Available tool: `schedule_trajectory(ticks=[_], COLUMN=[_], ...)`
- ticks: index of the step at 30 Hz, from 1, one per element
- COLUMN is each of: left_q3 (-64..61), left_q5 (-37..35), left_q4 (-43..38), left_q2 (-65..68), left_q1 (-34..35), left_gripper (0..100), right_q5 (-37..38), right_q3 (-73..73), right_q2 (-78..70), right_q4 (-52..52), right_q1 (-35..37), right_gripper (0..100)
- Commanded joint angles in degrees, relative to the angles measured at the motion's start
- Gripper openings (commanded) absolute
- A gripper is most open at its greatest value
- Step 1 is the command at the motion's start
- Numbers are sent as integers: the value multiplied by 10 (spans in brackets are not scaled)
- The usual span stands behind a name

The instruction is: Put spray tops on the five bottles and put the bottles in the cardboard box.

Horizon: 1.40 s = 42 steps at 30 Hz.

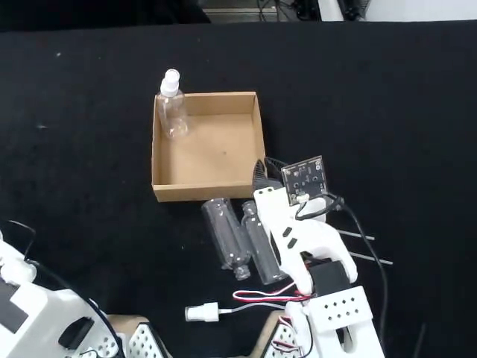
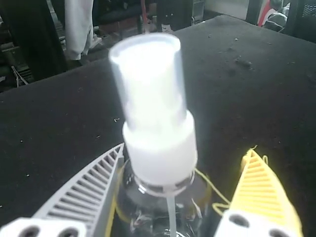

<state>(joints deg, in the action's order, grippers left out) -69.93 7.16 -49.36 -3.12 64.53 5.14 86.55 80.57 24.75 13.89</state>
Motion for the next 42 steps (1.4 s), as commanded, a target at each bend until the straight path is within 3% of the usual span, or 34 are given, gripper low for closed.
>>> schedule_trajectory(ticks=[1, 17, 26, 42], left_q3=[6, 1, -64, -57], left_q5=[5, 5, 4, 5], left_q4=[-2, -3, 4, 4], left_q2=[-25, -27, -140, -113], left_q1=[-4, 5, -3, 0], left_gripper=[321, 321, 321, 321], right_q5=[4, 4, 4, 4], right_q3=[-7, -7, -7, -6], right_q2=[11, 11, 11, 11], right_q4=[-17, -17, -17, -16], right_q1=[-5, -5, -4, -4], right_gripper=[18, 18, 18, 18])
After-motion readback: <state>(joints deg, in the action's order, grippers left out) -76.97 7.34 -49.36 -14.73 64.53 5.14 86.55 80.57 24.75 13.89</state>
